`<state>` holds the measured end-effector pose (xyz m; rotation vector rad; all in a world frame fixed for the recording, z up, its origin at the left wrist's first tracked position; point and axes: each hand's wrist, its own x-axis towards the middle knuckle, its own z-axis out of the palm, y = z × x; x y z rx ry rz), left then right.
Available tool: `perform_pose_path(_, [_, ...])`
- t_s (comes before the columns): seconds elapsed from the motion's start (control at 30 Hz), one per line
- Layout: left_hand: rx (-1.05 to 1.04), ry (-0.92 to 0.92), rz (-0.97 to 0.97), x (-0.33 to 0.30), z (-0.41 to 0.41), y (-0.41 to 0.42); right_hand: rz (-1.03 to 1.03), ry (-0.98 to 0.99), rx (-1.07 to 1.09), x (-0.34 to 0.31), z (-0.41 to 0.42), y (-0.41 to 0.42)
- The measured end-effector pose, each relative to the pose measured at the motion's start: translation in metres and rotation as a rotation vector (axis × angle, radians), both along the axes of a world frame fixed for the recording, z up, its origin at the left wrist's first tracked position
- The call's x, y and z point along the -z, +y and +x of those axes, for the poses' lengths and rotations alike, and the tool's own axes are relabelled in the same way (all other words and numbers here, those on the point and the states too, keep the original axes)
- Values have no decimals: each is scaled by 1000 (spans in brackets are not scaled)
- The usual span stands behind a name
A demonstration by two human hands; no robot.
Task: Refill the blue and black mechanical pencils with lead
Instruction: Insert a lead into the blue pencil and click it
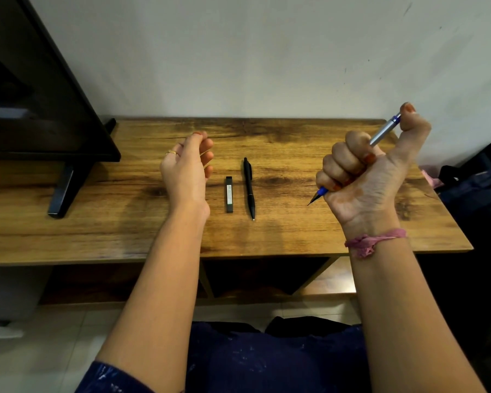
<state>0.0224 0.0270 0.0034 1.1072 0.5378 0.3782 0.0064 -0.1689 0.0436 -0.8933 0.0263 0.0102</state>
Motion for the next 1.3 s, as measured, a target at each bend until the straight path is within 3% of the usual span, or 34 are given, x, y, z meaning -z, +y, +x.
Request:
perform_pose_path(0.53, [4,0,3,1,-1,-1,69,28,-3,6,3,-2])
perform_pose_path(0.87, [27,16,2,-1,-4,-4,163,200,19,26,17,-3])
perform_pose_path(1.07, [37,35,5,-1,-3,-3,32,294,-31,42,28,3])
perform_pose_path(1.3, [36,48,7,2,-1,0,-345,347,50,50,33,19])
